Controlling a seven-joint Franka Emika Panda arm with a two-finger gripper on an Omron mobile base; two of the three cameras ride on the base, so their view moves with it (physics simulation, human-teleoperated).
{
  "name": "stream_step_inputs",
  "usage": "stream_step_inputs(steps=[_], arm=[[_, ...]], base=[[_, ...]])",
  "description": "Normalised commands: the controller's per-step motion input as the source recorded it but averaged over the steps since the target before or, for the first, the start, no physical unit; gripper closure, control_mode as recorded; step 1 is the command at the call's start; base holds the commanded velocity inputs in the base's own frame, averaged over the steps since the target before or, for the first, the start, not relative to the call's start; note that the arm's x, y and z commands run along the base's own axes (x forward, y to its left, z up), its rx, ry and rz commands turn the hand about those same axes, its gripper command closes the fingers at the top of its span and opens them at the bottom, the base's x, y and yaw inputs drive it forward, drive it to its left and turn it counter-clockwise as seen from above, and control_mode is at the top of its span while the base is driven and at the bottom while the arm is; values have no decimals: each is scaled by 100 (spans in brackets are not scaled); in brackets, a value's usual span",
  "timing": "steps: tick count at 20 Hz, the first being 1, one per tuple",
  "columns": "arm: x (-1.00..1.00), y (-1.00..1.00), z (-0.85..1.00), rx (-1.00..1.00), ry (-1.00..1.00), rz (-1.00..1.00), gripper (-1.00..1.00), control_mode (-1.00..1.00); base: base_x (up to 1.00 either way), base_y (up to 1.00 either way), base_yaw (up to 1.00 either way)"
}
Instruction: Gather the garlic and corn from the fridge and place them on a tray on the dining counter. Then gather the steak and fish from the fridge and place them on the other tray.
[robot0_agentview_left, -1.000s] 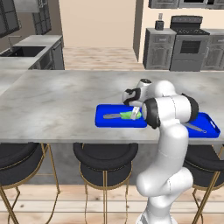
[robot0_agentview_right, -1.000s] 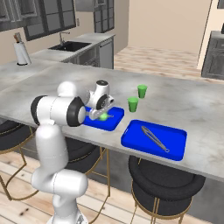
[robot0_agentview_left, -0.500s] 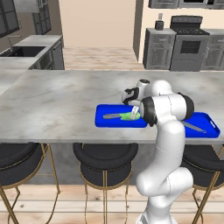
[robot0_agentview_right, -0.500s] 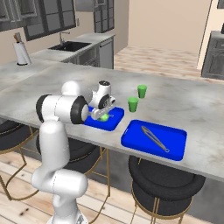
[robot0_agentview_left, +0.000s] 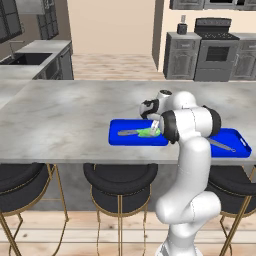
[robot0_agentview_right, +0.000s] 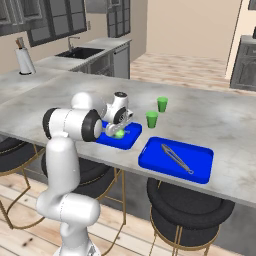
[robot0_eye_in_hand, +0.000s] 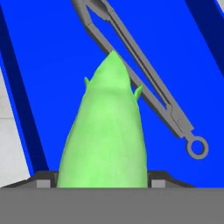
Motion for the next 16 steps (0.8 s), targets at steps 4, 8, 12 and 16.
stream_step_inputs(steps=[4,8,12,16], arm=[[-5,-2,10,0,0,0,-100,-100],[-5,-6,11,0,0,0,-100,-100],[0,-4,21,0,0,0,-100,-100],[-14,-1,58,0,0,0,-100,-100]], base=[[0,0,0],[0,0,0],[0,0,0],[0,0,0]])
